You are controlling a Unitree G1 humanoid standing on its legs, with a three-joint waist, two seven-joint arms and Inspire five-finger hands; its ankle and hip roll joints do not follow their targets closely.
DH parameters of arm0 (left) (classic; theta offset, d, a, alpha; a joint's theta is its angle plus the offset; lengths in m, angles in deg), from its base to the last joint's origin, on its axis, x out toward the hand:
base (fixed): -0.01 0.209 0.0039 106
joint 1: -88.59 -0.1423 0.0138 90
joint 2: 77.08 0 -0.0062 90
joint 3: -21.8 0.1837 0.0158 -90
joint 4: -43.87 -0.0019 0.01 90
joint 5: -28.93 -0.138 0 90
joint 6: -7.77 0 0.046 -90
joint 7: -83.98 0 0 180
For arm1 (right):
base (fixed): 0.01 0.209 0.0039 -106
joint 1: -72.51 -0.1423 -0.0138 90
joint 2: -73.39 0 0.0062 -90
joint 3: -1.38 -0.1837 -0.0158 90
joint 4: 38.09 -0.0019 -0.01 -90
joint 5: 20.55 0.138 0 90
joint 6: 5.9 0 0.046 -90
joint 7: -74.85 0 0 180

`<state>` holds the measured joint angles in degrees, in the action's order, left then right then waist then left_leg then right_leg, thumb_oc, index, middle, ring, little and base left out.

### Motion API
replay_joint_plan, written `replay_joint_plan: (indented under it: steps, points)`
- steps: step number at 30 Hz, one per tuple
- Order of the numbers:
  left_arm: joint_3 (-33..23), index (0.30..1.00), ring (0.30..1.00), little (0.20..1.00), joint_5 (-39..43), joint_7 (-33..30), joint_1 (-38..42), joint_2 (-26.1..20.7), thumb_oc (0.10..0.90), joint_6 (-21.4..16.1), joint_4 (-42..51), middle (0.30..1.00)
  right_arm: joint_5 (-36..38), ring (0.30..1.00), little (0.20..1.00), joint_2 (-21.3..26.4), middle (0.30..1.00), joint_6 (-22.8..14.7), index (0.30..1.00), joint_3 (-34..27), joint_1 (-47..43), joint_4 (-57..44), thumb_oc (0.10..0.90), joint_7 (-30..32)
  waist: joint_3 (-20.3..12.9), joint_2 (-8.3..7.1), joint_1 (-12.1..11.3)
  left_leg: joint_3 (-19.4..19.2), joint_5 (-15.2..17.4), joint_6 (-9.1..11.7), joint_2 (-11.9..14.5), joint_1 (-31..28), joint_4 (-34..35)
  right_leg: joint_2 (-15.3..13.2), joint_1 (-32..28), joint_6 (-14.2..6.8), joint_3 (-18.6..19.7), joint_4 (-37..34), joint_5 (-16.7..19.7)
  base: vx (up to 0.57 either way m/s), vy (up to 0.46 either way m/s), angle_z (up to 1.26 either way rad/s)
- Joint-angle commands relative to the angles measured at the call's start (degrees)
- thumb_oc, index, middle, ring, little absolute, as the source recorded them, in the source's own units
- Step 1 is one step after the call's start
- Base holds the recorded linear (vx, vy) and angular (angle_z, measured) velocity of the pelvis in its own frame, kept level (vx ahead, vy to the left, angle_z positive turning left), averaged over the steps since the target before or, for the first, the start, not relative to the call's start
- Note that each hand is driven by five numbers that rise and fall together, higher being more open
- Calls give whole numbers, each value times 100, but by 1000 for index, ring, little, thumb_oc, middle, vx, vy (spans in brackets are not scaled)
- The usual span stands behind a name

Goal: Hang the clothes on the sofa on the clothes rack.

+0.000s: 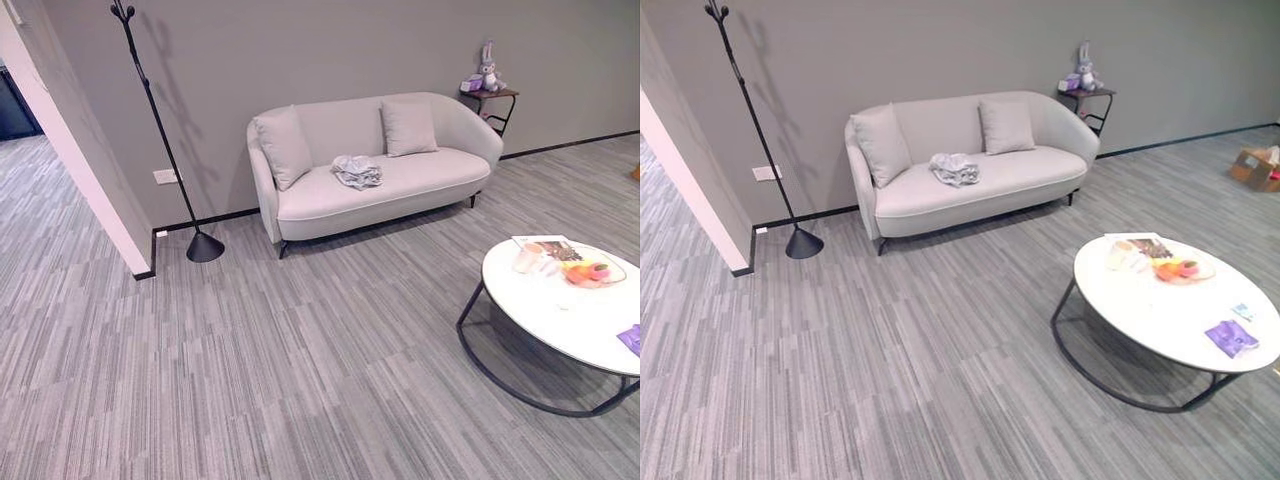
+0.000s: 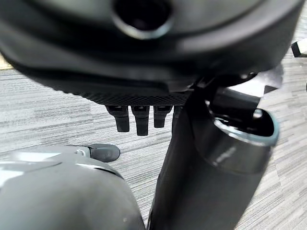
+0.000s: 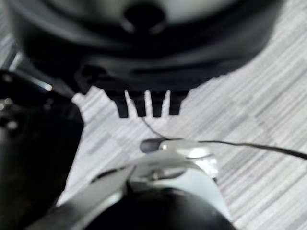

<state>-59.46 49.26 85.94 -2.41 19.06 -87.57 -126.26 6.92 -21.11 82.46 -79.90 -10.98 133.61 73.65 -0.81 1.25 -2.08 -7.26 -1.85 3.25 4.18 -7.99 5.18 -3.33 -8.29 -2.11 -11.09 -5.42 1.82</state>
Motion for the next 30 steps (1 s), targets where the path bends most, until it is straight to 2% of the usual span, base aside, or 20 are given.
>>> replay_joint_plan:
  steps: [1,9,12,14,15,16,17,18,19,20,22,23,24,25,27,28,29,30]
  points:
    - [35,900,900,900,-199,56,457,89,800,-160,-354,900,-143,900,900,-154,900,-16,900,79,-433,245,800,-88,86,-216,-12,162,461,-204,-337,70,-18,-331,-155,-341,240,42,-165,59,80,0]
    - [121,900,900,900,-329,-3,536,75,800,-157,-275,900,-519,900,900,-112,900,19,900,211,-554,183,800,-45,139,-185,-24,181,549,-363,-507,111,-18,-531,-99,-469,259,42,-56,59,101,0]
    - [180,900,900,900,-339,6,586,70,800,-154,-229,900,-514,900,900,-83,900,34,900,176,-588,182,800,-69,193,-143,-18,249,575,-469,-595,129,-18,-645,34,-502,225,384,-106,41,151,0]
    - [219,900,900,900,-347,10,626,62,800,-145,-183,900,-439,900,900,-52,900,37,900,128,-603,151,800,-93,277,-66,1,341,599,-591,-680,103,-18,-759,377,-507,280,1208,-122,44,207,3]
    - [253,900,900,900,-396,21,638,70,800,-140,-174,900,-363,900,900,-37,900,43,900,81,-593,127,800,-123,342,-42,39,409,604,-691,-778,52,-18,-856,641,-512,364,1841,48,61,371,5]
    - [240,900,900,900,-351,39,626,42,800,-115,-153,900,-141,900,900,-7,900,35,900,18,-567,0,800,-176,546,-30,168,537,616,-851,-940,-75,-18,-1029,1282,-457,713,3154,664,55,364,8]
    - [222,900,900,900,-344,55,622,10,800,-100,-155,900,61,900,900,7,900,27,900,-34,-569,-60,800,-191,657,-36,221,548,635,-911,-987,-124,-18,-1015,1605,-411,912,3684,881,24,256,9]
    - [222,900,900,900,-344,55,623,9,800,-100,-155,900,62,900,900,7,900,27,900,-34,-570,-59,800,-191,644,-38,210,537,632,-913,-990,-107,-18,-1014,1630,-412,925,3691,884,33,115,8]
    - [218,900,900,900,-349,63,625,-8,800,-98,-183,900,195,900,900,11,900,2,900,-54,-552,-136,800,-233,731,-13,196,497,650,-927,-971,-128,-18,-987,1879,-399,927,4028,826,148,55,42]
    - [191,900,900,900,-306,24,606,-13,800,-110,-220,900,512,900,900,8,900,-117,900,-99,-522,-240,800,-225,760,16,272,529,709,-874,-912,-244,-18,-684,2193,-303,805,4134,311,234,14,42]
    - [203,900,900,900,-267,-2,606,-44,800,-151,-222,900,471,900,900,36,900,-188,900,-31,-524,-285,800,-168,769,12,304,590,786,-731,-808,-350,-18,-131,2168,-300,705,3126,-60,245,-107,22]
    - [203,900,900,900,-267,-2,607,-44,800,-151,-222,900,471,900,900,36,900,-188,900,-31,-525,-285,800,-168,767,20,304,589,785,-729,-799,-347,-18,-121,2158,-298,700,3100,-44,161,-120,11]
    - [218,900,900,900,-272,-7,615,-47,800,-158,-225,900,480,900,900,41,900,-184,900,1,-551,-283,800,-127,776,-3,314,619,826,-680,-785,-371,-18,13,2091,-349,679,2522,7,290,-170,42]
    - [258,900,900,900,-298,-19,667,-31,800,-165,-283,900,496,900,900,34,900,-144,900,34,-585,-209,800,-96,792,-76,334,640,997,-570,-761,-509,-18,188,2060,-462,643,1083,338,412,-225,43]
    - [190,900,900,900,-392,-16,692,-20,800,-168,-402,900,457,900,900,-25,900,-81,900,16,-556,-92,800,-141,776,-131,360,652,1199,-434,-692,-784,-18,262,2156,-628,656,114,696,411,-184,29]
    - [190,900,900,900,-392,-16,693,-21,800,-168,-402,900,457,900,900,-26,900,-81,900,15,-557,-91,800,-141,775,-137,359,651,1195,-435,-698,-780,-18,258,2153,-629,660,99,708,491,-205,18]
    - [179,900,900,900,-425,-9,717,7,800,-190,-398,900,364,900,900,-57,900,-38,900,-17,-527,-45,800,-183,747,-145,369,696,1350,-341,-610,-974,-18,207,2483,-735,774,42,676,479,-201,9]
    - [190,900,900,900,-448,-17,710,26,800,-202,-407,900,326,900,900,-60,900,-21,900,-26,-484,-7,800,-205,714,-143,396,725,1402,-310,-567,-1081,-18,192,2530,-753,833,42,741,694,-304,12]
